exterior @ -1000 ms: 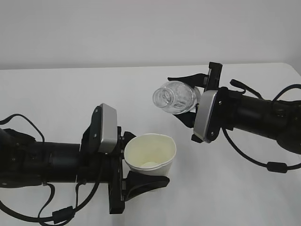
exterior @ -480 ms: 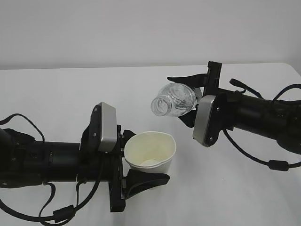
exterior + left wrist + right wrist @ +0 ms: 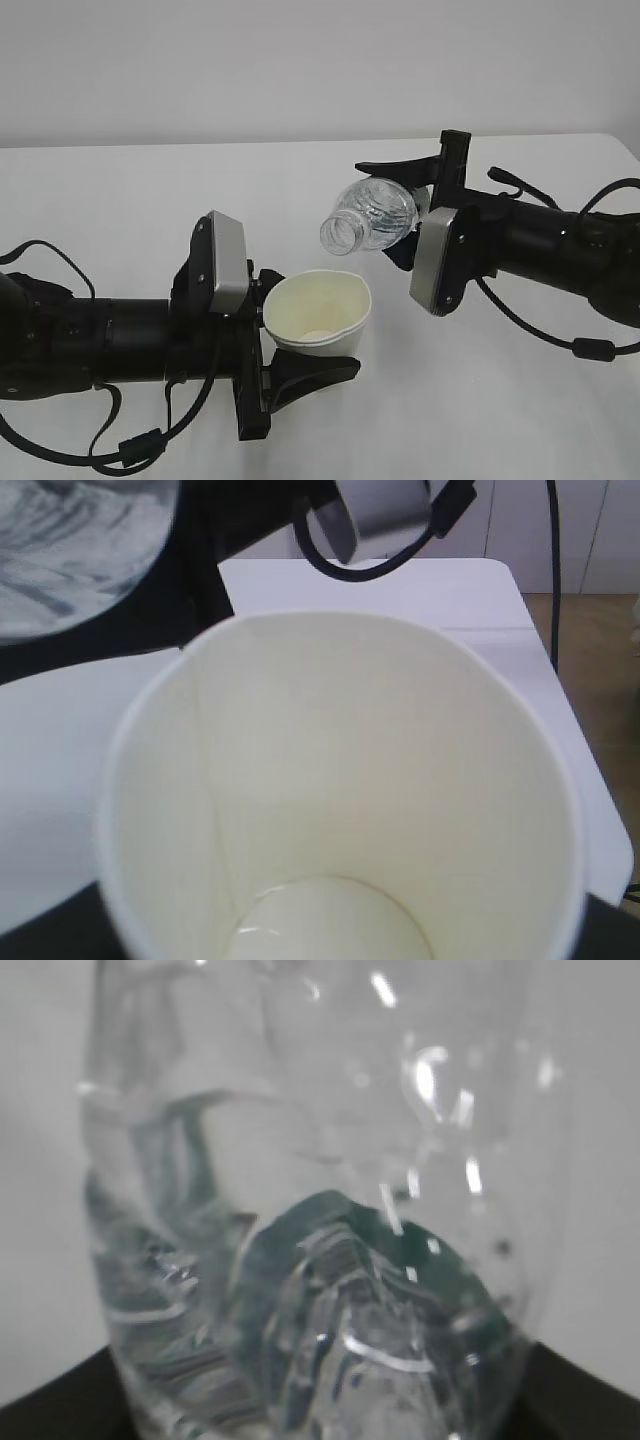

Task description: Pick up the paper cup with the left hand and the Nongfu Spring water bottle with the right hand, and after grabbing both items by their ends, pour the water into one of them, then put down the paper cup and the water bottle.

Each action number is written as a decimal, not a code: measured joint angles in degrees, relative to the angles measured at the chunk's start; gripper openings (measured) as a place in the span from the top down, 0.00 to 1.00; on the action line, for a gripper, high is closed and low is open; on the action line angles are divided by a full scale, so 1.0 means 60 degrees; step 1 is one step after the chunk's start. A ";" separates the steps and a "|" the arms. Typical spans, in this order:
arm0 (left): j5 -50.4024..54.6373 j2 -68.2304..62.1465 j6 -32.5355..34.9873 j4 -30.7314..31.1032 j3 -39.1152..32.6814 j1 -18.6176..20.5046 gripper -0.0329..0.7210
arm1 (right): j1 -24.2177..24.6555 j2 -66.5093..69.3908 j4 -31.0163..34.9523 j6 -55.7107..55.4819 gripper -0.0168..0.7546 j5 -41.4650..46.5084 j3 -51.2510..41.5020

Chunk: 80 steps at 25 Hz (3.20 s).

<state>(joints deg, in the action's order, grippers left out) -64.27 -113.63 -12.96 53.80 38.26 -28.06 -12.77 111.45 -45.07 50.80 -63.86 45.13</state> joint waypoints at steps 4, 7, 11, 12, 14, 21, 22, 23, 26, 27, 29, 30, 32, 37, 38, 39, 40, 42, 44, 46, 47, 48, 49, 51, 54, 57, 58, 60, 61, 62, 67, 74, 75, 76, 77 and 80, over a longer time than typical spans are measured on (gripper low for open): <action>0.0000 0.0000 0.0000 -0.0093 0.0000 0.0000 0.33 | 0.0000 0.0000 0.0123 0.0421 0.36 0.0000 0.0000; 0.0000 0.0000 0.0000 -0.0111 0.0000 0.0000 0.33 | 0.0000 0.0000 0.0270 0.0598 0.36 0.0000 0.0000; 0.0000 0.0000 0.0000 -0.0111 0.0000 0.0000 0.33 | 0.0000 0.0000 0.0400 0.0867 0.36 0.0000 0.0000; 0.0000 0.0000 0.0000 -0.0111 0.0000 0.0000 0.33 | 0.0000 0.0000 0.0400 0.0935 0.36 0.0000 0.0000; 0.0000 0.0000 0.0000 -0.0126 0.0000 0.0000 0.33 | 0.0000 0.0000 0.0405 0.1109 0.36 0.0000 0.0000; 0.0000 0.0000 0.0000 -0.0132 0.0000 0.0000 0.33 | 0.0000 0.0000 0.0421 0.1484 0.36 0.0000 0.0000; 0.0000 0.0000 0.0000 -0.0132 0.0000 0.0000 0.33 | 0.0000 0.0000 0.0421 0.1508 0.36 0.0000 0.0000; 0.0000 0.0000 0.0000 -0.0132 0.0000 0.0000 0.33 | 0.0000 0.0000 0.0421 0.1508 0.36 0.0000 0.0000; 0.0000 0.0000 0.0000 -0.0132 0.0000 0.0000 0.33 | 0.0000 0.0000 0.0425 0.1636 0.36 0.0000 0.0000; 0.0000 0.0000 0.0000 -0.0132 0.0000 0.0000 0.33 | 0.0000 0.0000 0.0442 0.1648 0.36 0.0000 0.0000; 0.0018 0.0000 0.0000 -0.0132 0.0000 0.0000 0.33 | 0.0000 0.0000 0.0442 0.1674 0.36 0.0000 0.0000; 0.0057 0.0000 0.0000 -0.0132 0.0000 0.0000 0.33 | 0.0000 0.0000 0.0442 0.1679 0.36 0.0000 0.0000; 0.0115 0.0000 0.0000 -0.0132 0.0000 0.0000 0.33 | 0.0000 0.0000 0.0442 0.1679 0.36 0.0000 0.0000; 0.0123 -0.0031 0.0000 -0.0132 0.0000 0.0000 0.33 | 0.0000 0.0000 0.0442 0.2023 0.37 0.0000 0.0000; 0.0123 -0.0040 0.0000 -0.0132 0.0000 0.0000 0.33 | 0.0000 0.0000 0.0442 0.2047 0.37 0.0000 0.0000; 0.0123 -0.0040 0.0000 -0.0132 0.0000 0.0000 0.33 | 0.0000 0.0000 0.0442 0.2068 0.37 0.0000 0.0000; 0.0123 -0.0040 0.0000 -0.0132 0.0000 0.0000 0.33 | 0.0000 0.0000 0.0442 0.2091 0.37 0.0000 0.0000; 0.0123 -0.0040 0.0000 -0.0132 0.0000 0.0000 0.33 | 0.0000 0.0000 0.0442 0.2113 0.37 0.0000 0.0000; 0.0123 -0.0040 0.0000 -0.0147 0.0000 0.0000 0.33 | 0.0000 0.0000 0.0442 0.2157 0.37 0.0000 0.0000; 0.0123 -0.0055 0.0000 -0.0147 0.0000 0.0000 0.33 | 0.0000 0.0000 0.0442 0.2280 0.37 0.0000 0.0000; 0.0123 -0.0055 0.0000 -0.0147 0.0000 0.0000 0.33 | 0.0000 0.0000 0.0442 0.2344 0.37 0.0000 0.0000; 0.0123 -0.0077 0.0000 -0.0147 0.0000 0.0000 0.33 | 0.0000 0.0000 0.0442 0.2381 0.37 0.0000 0.0000; 0.0123 -0.0084 0.0000 -0.0147 0.0000 0.0000 0.33 | 0.0000 0.0000 0.0442 0.2406 0.37 0.0000 0.0000; 0.0123 -0.0106 0.0000 -0.0147 0.0000 0.0000 0.33 | 0.0000 0.0000 0.0442 0.2448 0.37 0.0000 0.0000; 0.0123 -0.0121 0.0000 -0.0147 0.0016 0.0000 0.33 | 0.0000 0.0000 0.0442 0.2509 0.37 0.0000 0.0000; 0.0123 -0.0121 0.0000 -0.0147 0.0016 0.0000 0.33 | 0.0000 0.0000 0.0442 0.2626 0.37 0.0000 0.0000; 0.0123 -0.0121 0.0000 -0.0147 0.0016 0.0000 0.33 | 0.0000 0.0000 0.0442 0.2685 0.37 0.0000 0.0000; 0.0123 -0.0121 0.0000 -0.0152 0.0016 0.0000 0.33 | 0.0000 0.0000 0.0442 0.2748 0.37 0.0000 0.0000; 0.0123 -0.0121 0.0000 -0.0168 0.0016 0.0000 0.33 | 0.0000 0.0000 0.0442 0.2772 0.37 0.0000 0.0000; 0.0123 -0.0121 0.0000 -0.0186 0.0016 0.0000 0.33 | 0.0000 0.0000 0.0461 0.2819 0.37 0.0000 0.0000; 0.0123 -0.0121 0.0145 -0.0308 0.0016 0.0000 0.33 | 0.0000 0.0000 0.0529 0.3097 0.37 0.0000 0.0000; 0.0123 -0.0121 0.0165 -0.0353 0.0016 0.0000 0.33 | 0.0000 0.0000 0.0703 0.3364 0.37 0.0000 0.0000; 0.0123 -0.0121 0.0165 -0.0353 0.0016 0.0000 0.33 | 0.0000 0.0000 0.0721 0.3364 0.37 0.0000 0.0000; 0.0123 -0.0121 0.0165 -0.0353 0.0016 0.0000 0.33 | 0.0000 0.0000 0.0721 0.3364 0.37 0.0000 0.0000; 0.0123 -0.0121 0.0165 -0.0353 0.0016 0.0000 0.33 | 0.0000 0.0000 0.0736 0.3370 0.37 0.0000 0.0000; 0.0123 -0.0121 0.0165 -0.0353 0.0016 0.0000 0.33 | 0.0000 0.0000 0.0736 0.3385 0.37 0.0000 0.0000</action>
<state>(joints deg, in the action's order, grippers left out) -63.53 -114.36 -11.97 51.68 38.36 -28.06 -12.77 111.45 -40.65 71.11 -63.86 45.13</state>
